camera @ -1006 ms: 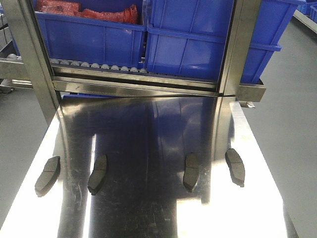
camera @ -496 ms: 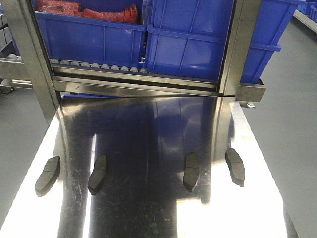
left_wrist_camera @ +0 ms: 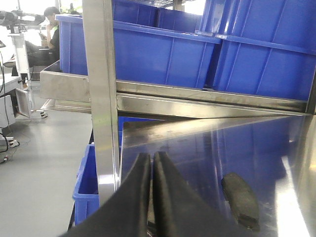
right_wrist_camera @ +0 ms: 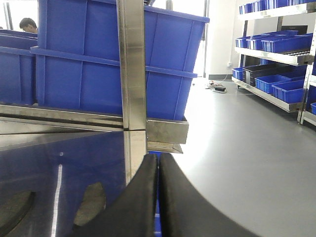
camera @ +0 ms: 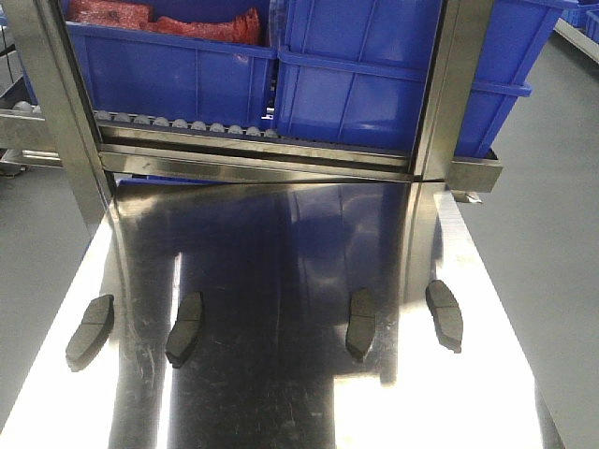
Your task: Move and align brake pads A on conveyor
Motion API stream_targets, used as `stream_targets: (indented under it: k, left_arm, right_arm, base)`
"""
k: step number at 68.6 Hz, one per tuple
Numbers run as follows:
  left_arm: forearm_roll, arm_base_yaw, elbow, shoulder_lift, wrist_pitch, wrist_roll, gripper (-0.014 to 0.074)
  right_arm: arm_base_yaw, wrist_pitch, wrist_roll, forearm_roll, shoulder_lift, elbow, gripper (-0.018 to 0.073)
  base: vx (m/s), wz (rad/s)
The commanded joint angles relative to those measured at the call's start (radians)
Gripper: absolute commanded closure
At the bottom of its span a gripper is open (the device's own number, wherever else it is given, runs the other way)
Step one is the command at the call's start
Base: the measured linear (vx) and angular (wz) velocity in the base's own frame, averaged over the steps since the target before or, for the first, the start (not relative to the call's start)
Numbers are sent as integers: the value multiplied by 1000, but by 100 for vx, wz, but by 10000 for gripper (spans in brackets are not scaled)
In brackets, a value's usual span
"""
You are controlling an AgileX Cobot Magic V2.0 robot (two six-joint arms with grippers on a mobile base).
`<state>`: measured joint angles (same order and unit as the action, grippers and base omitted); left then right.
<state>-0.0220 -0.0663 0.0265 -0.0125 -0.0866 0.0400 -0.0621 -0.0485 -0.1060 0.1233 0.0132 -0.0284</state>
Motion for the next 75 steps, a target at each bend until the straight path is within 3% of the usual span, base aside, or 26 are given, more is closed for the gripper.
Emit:
stream_targets:
  k: [1,30,44,49,56,64,75]
  left_arm:
    - [7,-2,17,-14,68,1,603]
    - [-1,-2,16,-14,110,1,603]
    - [22,-2,-34,-14,251,24,603]
    - [22,-2,-87,-5,245,24,603]
    - [22,-2,-195,53,159,22,603]
    - [14,-2,-330,179,-37,16,603]
    - [22,-2,-461,344,-210,-6,603]
  right_arm:
    - [-7,79,4,4,9,-11,571]
    - [-7,78,4,4,9,-11,571]
    - [-7,78,4,4,9,-11,571]
    - [-7,78,4,4,9,-11,571]
    - [-7,78,4,4,9,-11,571]
    - [-7,78,4,4,9,-11,571]
    - [-7,78,4,4,9,-11,571]
  base:
    - [0,0]
    - [0,0]
    - [0,0]
    - [0,0]
    - [0,0]
    - [0,0]
    - [0,0]
